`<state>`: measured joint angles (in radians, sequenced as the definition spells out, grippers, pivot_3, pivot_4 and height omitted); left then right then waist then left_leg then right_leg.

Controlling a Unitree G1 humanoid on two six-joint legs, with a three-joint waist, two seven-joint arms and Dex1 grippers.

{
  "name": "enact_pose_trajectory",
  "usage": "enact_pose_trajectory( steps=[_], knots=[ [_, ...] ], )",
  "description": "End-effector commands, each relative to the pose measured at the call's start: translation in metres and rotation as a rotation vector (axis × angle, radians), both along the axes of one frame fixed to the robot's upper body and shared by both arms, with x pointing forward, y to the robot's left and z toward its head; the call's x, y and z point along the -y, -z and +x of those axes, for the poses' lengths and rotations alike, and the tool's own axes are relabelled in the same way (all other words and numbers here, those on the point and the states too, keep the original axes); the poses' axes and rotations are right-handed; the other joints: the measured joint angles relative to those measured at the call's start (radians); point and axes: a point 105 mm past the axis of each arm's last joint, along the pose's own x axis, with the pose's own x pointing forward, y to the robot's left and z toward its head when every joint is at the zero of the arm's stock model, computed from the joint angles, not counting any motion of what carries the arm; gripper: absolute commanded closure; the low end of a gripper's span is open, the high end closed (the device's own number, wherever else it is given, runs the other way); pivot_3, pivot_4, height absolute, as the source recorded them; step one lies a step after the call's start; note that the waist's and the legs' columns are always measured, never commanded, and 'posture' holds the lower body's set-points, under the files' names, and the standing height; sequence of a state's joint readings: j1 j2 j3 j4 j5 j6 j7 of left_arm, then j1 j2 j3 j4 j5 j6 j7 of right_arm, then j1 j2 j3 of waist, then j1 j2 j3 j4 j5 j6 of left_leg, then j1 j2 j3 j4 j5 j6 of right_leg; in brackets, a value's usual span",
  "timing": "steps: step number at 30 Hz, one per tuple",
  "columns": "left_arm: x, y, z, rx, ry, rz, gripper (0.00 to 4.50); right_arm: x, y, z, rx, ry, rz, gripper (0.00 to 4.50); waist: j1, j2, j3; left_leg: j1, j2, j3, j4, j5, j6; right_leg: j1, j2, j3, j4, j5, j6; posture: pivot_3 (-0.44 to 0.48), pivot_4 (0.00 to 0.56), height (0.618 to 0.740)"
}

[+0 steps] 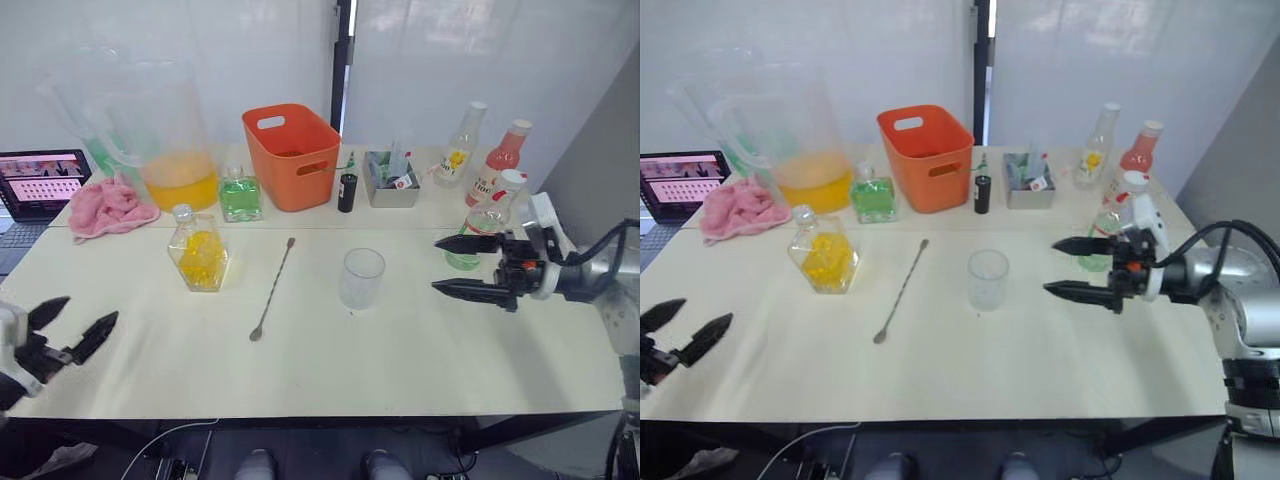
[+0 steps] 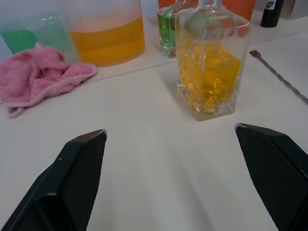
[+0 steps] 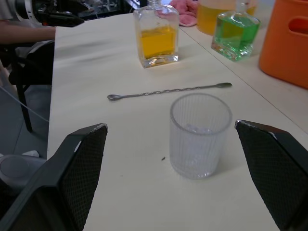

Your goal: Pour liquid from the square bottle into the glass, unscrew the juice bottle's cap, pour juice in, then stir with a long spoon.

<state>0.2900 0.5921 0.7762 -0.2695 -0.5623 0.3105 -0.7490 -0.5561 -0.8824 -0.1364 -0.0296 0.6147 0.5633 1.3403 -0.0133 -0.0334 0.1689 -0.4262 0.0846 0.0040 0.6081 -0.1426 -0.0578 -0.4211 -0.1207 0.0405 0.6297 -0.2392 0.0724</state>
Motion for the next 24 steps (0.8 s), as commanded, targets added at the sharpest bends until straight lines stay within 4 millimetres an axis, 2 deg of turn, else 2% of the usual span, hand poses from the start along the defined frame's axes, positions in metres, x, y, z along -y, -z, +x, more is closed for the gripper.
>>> enact_pose_trajectory(
  steps=[1, 6, 10, 14, 24],
  knots=[
    [0.012, -0.017, -0.005, 0.100, -0.070, 0.013, 0.00, -0.011, -0.015, -0.005, 0.051, -0.052, 0.022, 0.01, 0.005, -0.002, 0.000, 0.000, 0.000, -0.001, 0.000, 0.000, 0.000, 0.000, 0.001, 0.000, 0.000, 0.000, 0.000, 0.000, 0.150, 0.738],
    [0.033, -0.011, 0.002, 0.160, -0.163, -0.034, 0.00, -0.018, -0.017, -0.006, 0.094, -0.052, 0.051, 0.01, 0.011, -0.002, 0.000, 0.000, 0.000, -0.001, 0.004, -0.002, -0.004, 0.002, 0.001, 0.001, -0.001, 0.001, 0.000, 0.000, 0.150, 0.738],
    [0.052, -0.005, 0.016, 0.178, -0.179, -0.078, 0.00, -0.013, -0.012, -0.008, 0.092, -0.023, 0.060, 0.01, 0.015, -0.003, 0.000, 0.000, 0.000, -0.001, 0.005, -0.002, -0.003, 0.003, 0.001, 0.001, 0.000, 0.002, 0.000, 0.000, 0.150, 0.738],
    [0.063, 0.009, 0.041, 0.162, -0.189, -0.135, 0.00, -0.003, -0.001, -0.013, 0.075, 0.032, 0.067, 0.01, 0.022, -0.003, 0.000, -0.001, 0.000, -0.001, 0.006, 0.000, 0.000, 0.003, 0.002, 0.002, -0.001, 0.003, 0.000, 0.000, 0.150, 0.738],
    [0.082, 0.008, 0.088, 0.125, -0.134, -0.171, 0.00, 0.007, 0.013, -0.030, 0.056, 0.099, 0.055, 0.01, 0.022, -0.003, 0.000, -0.001, 0.000, -0.003, 0.006, 0.000, 0.000, 0.003, 0.006, 0.004, -0.001, 0.003, 0.001, 0.000, 0.150, 0.738]
  ],
)
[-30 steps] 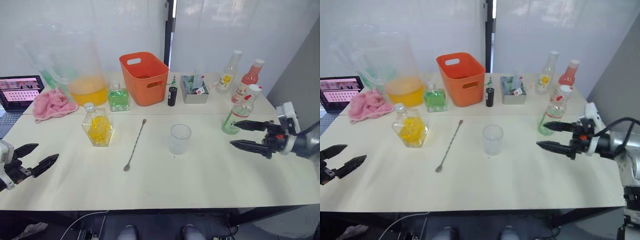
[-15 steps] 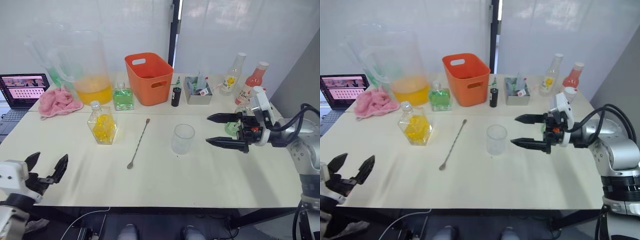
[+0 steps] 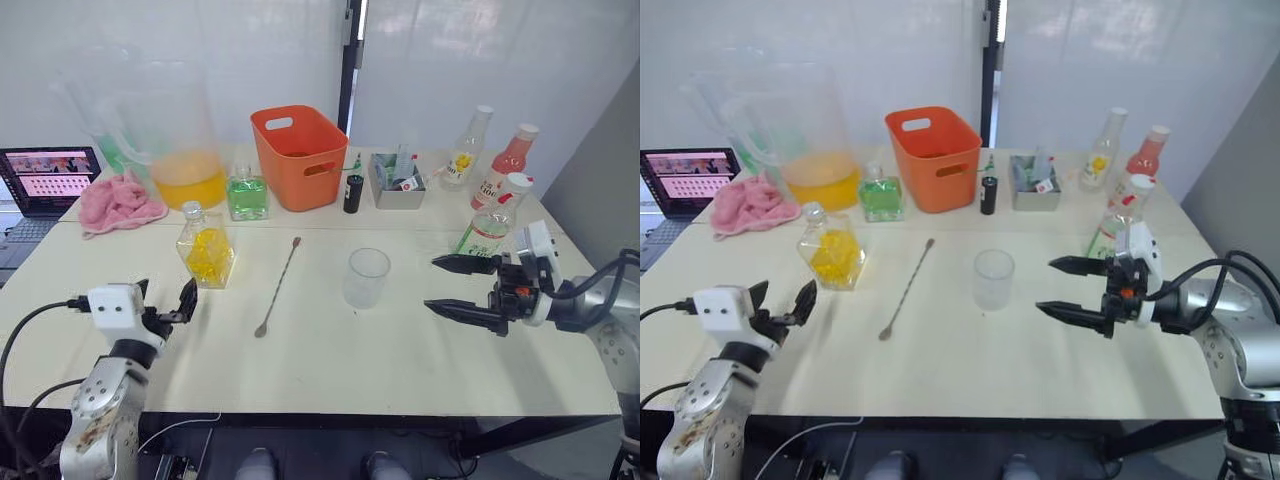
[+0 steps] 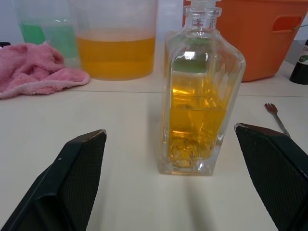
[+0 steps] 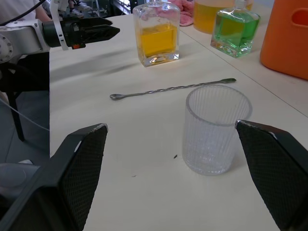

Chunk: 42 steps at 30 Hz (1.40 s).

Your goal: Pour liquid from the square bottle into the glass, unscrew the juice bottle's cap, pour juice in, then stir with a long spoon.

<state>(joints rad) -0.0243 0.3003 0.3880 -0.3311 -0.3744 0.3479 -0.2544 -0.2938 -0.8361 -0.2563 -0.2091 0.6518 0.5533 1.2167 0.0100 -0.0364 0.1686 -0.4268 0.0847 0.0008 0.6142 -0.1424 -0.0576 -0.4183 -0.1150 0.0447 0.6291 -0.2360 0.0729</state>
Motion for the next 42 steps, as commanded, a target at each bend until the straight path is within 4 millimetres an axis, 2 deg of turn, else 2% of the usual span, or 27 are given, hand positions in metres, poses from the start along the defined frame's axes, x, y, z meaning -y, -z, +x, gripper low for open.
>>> enact_pose_trajectory(
  steps=[1, 9, 17, 28, 35, 42],
  knots=[
    [0.001, -0.008, 0.009, 0.015, 0.012, 0.034, 0.00, 0.002, -0.015, -0.010, 0.072, 0.000, -0.002, 0.01, -0.002, 0.000, 0.000, 0.000, 0.000, 0.000, 0.000, 0.000, 0.000, 0.000, 0.000, 0.000, 0.000, 0.000, 0.000, 0.000, 0.150, 0.738],
    [0.012, -0.010, 0.038, 0.026, 0.012, 0.029, 0.00, 0.010, -0.011, -0.017, 0.074, 0.035, -0.012, 0.01, 0.002, 0.000, 0.000, 0.000, 0.000, -0.001, 0.000, 0.000, 0.000, 0.000, 0.001, 0.001, -0.001, 0.000, 0.000, 0.000, 0.150, 0.738],
    [0.021, -0.013, 0.055, 0.040, 0.026, 0.019, 0.00, 0.015, -0.007, -0.019, 0.087, 0.045, -0.015, 0.01, 0.002, 0.000, 0.000, -0.003, 0.000, -0.002, 0.001, 0.000, 0.000, 0.000, 0.002, 0.001, -0.001, 0.001, 0.001, 0.000, 0.150, 0.738],
    [0.027, -0.005, 0.050, 0.025, 0.042, 0.013, 0.00, 0.014, -0.007, -0.018, 0.097, 0.046, -0.018, 0.01, 0.001, 0.000, 0.000, -0.003, 0.000, -0.002, 0.001, 0.000, 0.000, 0.000, 0.002, 0.001, -0.001, 0.001, 0.002, 0.000, 0.150, 0.738],
    [0.045, -0.001, 0.044, 0.028, 0.036, -0.021, 0.00, 0.011, -0.011, -0.015, 0.101, 0.034, -0.023, 0.01, 0.002, 0.000, 0.000, -0.003, 0.000, -0.002, 0.001, 0.000, 0.000, 0.000, 0.002, 0.001, -0.002, 0.001, 0.002, 0.000, 0.150, 0.738],
    [0.050, -0.009, 0.050, 0.073, -0.051, -0.030, 0.00, 0.001, -0.019, -0.009, 0.113, 0.017, -0.026, 0.01, 0.000, -0.001, 0.000, -0.003, 0.000, -0.002, 0.001, 0.000, 0.000, 0.000, 0.002, 0.001, -0.003, 0.001, 0.002, 0.000, 0.150, 0.738]
  ],
)
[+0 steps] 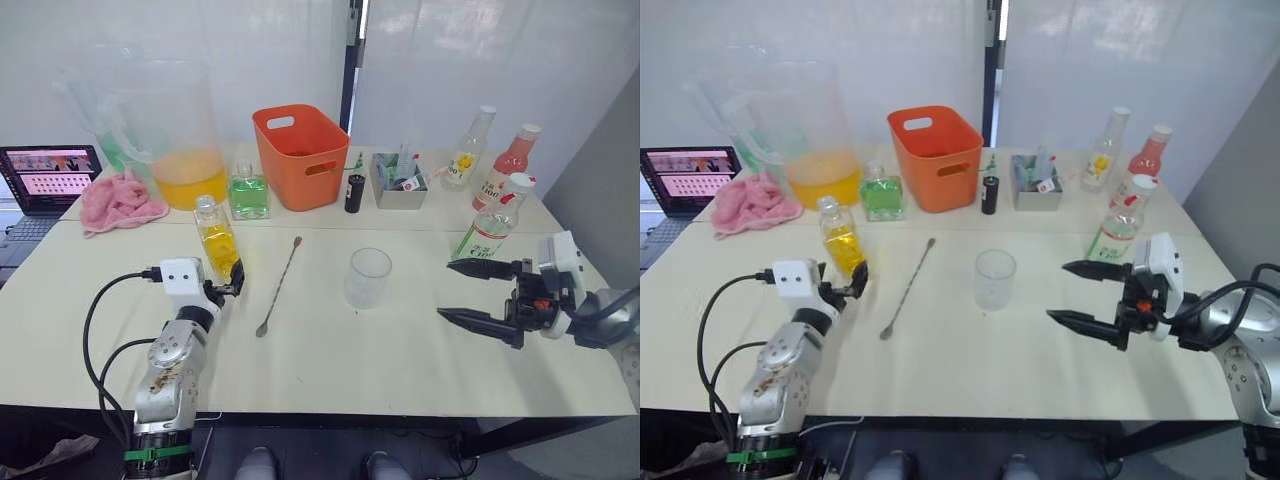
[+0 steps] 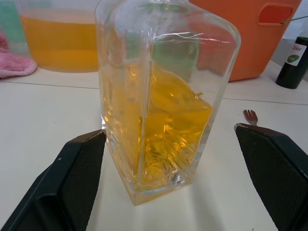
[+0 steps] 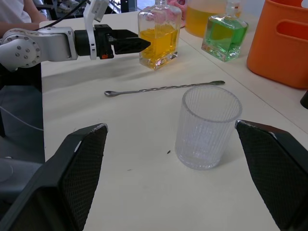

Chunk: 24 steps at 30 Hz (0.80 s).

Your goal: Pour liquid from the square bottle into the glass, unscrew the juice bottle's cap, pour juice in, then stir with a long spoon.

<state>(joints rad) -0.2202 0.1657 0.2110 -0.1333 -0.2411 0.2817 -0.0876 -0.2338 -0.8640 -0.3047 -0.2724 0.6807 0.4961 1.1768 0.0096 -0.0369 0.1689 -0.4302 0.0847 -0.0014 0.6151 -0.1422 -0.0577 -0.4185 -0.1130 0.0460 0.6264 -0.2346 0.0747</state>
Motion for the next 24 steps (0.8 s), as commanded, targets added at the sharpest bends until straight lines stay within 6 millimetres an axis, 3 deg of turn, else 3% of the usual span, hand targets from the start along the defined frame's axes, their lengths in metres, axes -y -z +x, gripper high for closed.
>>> enact_pose_trajectory(
  steps=[1, 8, 22, 24],
  knots=[
    [0.001, -0.023, 0.004, 0.092, -0.039, 0.026, 0.00, -0.003, -0.010, 0.000, 0.030, -0.009, -0.012, 0.01, 0.002, 0.000, 0.000, 0.000, 0.000, 0.000, 0.000, 0.000, 0.000, 0.000, 0.000, 0.000, 0.000, 0.000, 0.000, 0.000, 0.150, 0.738],
    [0.015, -0.024, 0.016, 0.106, -0.046, 0.004, 0.00, -0.004, -0.018, 0.001, 0.040, -0.009, -0.028, 0.01, 0.005, 0.000, 0.000, -0.002, -0.001, 0.000, 0.000, 0.000, 0.000, 0.000, 0.000, 0.000, -0.002, 0.002, 0.003, 0.000, 0.150, 0.738],
    [0.005, -0.042, 0.032, 0.160, -0.159, 0.002, 0.00, -0.010, -0.025, 0.002, 0.052, -0.016, -0.031, 0.01, 0.003, -0.001, 0.000, -0.002, -0.001, 0.000, 0.000, 0.000, 0.000, 0.000, 0.000, 0.001, -0.002, 0.003, 0.005, 0.000, 0.150, 0.738],
    [0.004, -0.044, 0.037, 0.151, -0.178, 0.006, 0.00, -0.015, -0.034, 0.003, 0.077, -0.026, -0.003, 0.01, 0.001, -0.001, 0.000, -0.002, -0.001, 0.000, 0.000, 0.000, 0.000, 0.000, 0.000, 0.001, -0.002, 0.003, 0.006, 0.000, 0.150, 0.738]
  ],
)
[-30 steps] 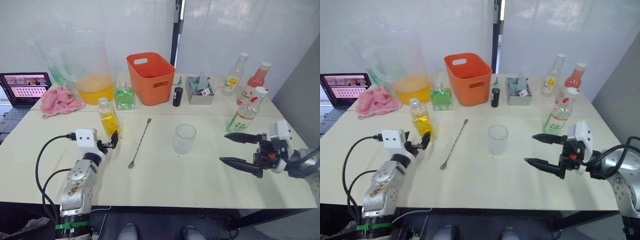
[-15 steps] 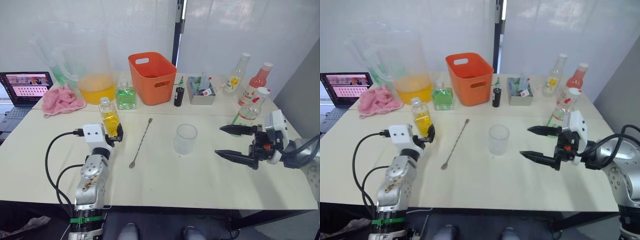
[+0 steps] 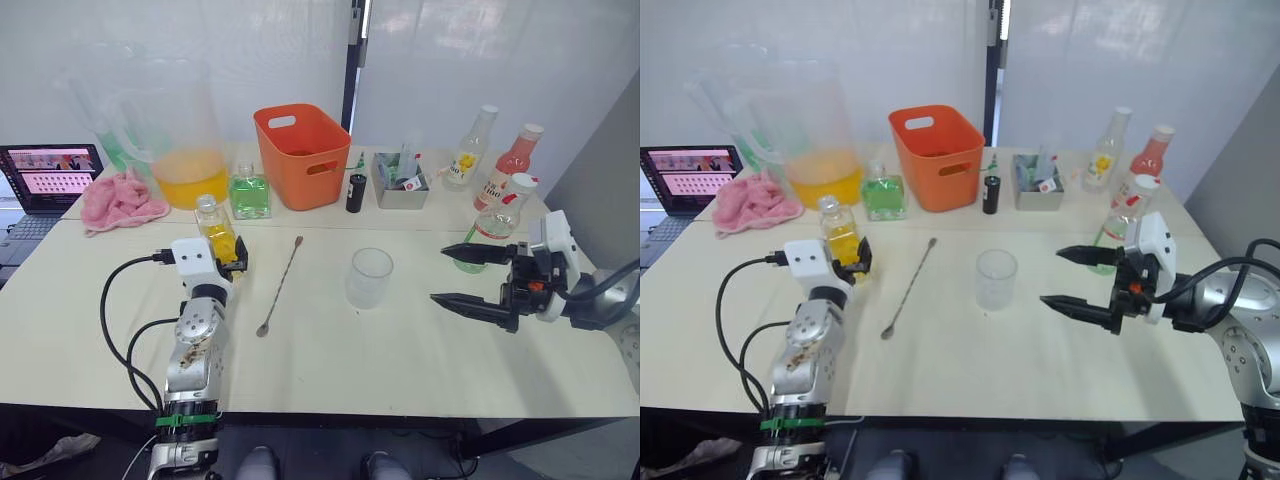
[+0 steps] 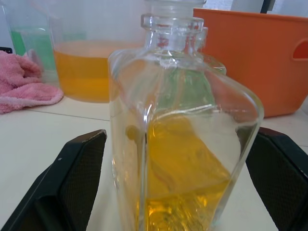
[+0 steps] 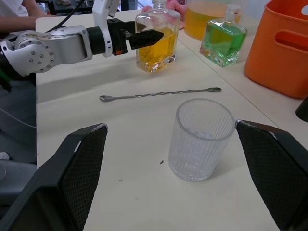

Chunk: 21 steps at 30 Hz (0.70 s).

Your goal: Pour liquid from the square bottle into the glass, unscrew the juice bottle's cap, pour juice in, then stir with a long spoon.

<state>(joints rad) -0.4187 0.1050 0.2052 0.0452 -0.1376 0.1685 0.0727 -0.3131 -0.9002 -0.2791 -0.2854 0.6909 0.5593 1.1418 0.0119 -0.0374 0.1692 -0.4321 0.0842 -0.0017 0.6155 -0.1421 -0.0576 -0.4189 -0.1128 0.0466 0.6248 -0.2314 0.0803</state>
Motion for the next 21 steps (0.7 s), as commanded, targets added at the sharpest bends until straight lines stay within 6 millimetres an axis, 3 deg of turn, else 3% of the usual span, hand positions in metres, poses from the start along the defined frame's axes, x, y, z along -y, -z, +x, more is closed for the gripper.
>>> enact_pose_trajectory(
  steps=[1, 9, 15, 21],
  knots=[
    [-0.004, -0.017, 0.005, 0.050, -0.044, 0.015, 0.00, -0.010, -0.023, -0.002, 0.073, -0.034, 0.038, 0.01, -0.002, 0.000, 0.000, 0.000, 0.000, 0.000, 0.000, 0.000, 0.000, 0.000, 0.000, 0.000, 0.000, 0.000, 0.000, 0.000, 0.150, 0.738],
    [-0.005, -0.015, 0.018, 0.024, -0.080, 0.030, 0.00, -0.008, -0.023, -0.003, 0.081, -0.033, 0.035, 0.01, 0.000, 0.000, 0.000, -0.002, 0.000, 0.000, -0.001, 0.000, 0.000, -0.002, 0.000, 0.000, -0.001, 0.001, 0.002, 0.000, 0.150, 0.738],
    [-0.005, -0.018, 0.019, 0.043, -0.081, 0.045, 1.66, -0.002, -0.018, -0.003, 0.076, -0.025, 0.033, 0.00, 0.001, 0.000, 0.000, -0.002, 0.000, 0.000, -0.001, 0.000, 0.000, -0.002, 0.000, 0.000, 0.000, 0.001, 0.002, 0.000, 0.150, 0.738],
    [0.000, -0.028, 0.007, 0.101, -0.016, 0.099, 1.67, 0.000, -0.013, -0.003, 0.068, -0.028, 0.033, 0.00, -0.003, 0.000, 0.000, -0.003, 0.000, 0.000, -0.001, 0.000, 0.000, -0.002, 0.000, 0.000, -0.001, 0.001, 0.002, 0.000, 0.150, 0.738]
  ],
)
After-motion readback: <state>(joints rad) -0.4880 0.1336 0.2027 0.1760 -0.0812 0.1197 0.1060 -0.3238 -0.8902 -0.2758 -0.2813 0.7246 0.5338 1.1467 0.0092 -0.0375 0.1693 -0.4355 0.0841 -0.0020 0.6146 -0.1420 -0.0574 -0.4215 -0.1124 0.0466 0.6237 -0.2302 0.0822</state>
